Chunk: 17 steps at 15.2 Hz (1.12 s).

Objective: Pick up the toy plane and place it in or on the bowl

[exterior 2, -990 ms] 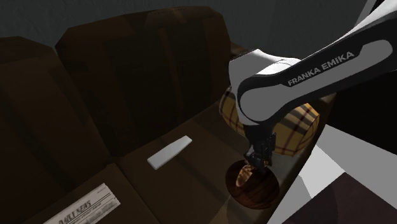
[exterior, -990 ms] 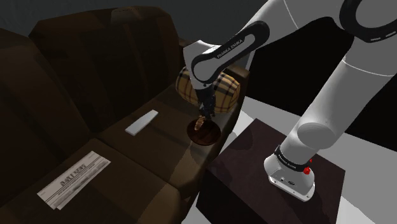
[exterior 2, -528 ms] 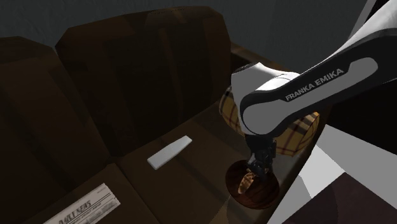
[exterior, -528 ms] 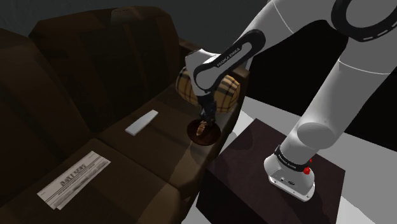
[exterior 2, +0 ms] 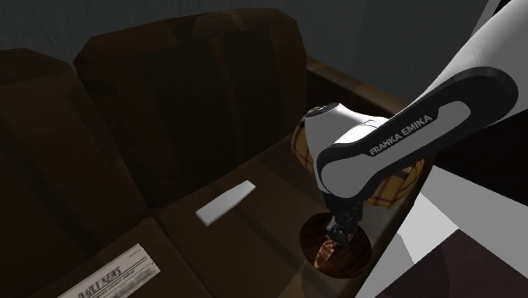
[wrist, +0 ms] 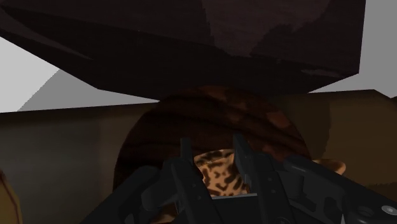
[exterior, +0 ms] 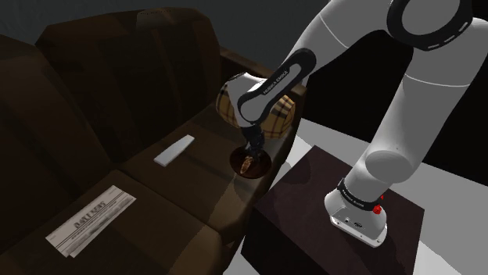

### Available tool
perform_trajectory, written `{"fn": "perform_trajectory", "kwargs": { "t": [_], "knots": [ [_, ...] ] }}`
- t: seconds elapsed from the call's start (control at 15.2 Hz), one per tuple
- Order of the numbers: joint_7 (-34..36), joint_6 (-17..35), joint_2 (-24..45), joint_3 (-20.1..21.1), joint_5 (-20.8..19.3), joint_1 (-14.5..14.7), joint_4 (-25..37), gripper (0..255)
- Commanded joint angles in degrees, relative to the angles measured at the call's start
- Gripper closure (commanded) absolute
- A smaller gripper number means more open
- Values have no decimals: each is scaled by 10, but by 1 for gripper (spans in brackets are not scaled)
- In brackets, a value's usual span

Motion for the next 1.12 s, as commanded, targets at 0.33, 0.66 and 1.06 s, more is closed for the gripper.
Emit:
{"fn": "perform_trajectory", "kwargs": {
  "t": [0.33, 0.66, 1.06],
  "knots": [
    [2, 14, 13, -2, -5, 0, -1, 255],
    [2, 14, 13, -2, -5, 0, -1, 0],
    [-5, -48, -14, 1, 6, -1, 35, 0]
  ]
}}
